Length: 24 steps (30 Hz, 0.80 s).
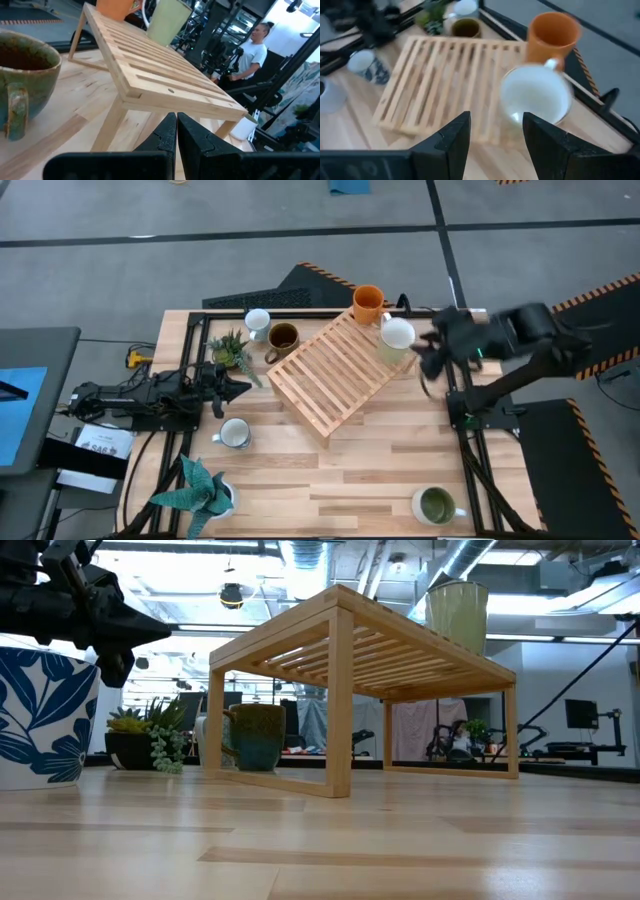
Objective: Place coffee mugs
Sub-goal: Put the light blue patterned mug on the shelf
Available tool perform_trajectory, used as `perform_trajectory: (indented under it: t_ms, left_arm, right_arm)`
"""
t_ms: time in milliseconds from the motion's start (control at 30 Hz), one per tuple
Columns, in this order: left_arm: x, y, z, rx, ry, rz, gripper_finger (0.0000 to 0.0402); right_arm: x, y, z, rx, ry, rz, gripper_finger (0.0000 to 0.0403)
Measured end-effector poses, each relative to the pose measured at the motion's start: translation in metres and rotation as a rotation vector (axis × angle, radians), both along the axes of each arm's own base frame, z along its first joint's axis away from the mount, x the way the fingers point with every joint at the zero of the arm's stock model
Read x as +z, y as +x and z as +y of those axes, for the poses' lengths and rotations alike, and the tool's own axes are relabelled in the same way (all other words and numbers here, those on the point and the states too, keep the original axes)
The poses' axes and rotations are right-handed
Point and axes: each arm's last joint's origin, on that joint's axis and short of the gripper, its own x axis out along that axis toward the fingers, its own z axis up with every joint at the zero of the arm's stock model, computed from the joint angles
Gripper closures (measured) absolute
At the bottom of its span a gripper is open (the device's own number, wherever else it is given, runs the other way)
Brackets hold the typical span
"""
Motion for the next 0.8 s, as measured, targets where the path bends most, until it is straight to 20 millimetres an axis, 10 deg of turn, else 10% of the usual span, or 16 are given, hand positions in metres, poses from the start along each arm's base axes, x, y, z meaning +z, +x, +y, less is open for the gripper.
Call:
perform_trajectory:
  t_ms: [367, 800]
  left_arm:
    - [0.019, -0.003, -0.001, -0.009, 0.152, -0.172, 0.0402]
    - [0.037, 0.007, 0.0, 0.04, 0.266, -0.207, 0.0392]
  right_arm:
    - [-0.082, -0.016, 0.086, 0.151, -0.113, -0.106, 0.0198]
    - [-0.153, -0.01, 0.132, 0.144, -0.318, -0.26, 0.0198]
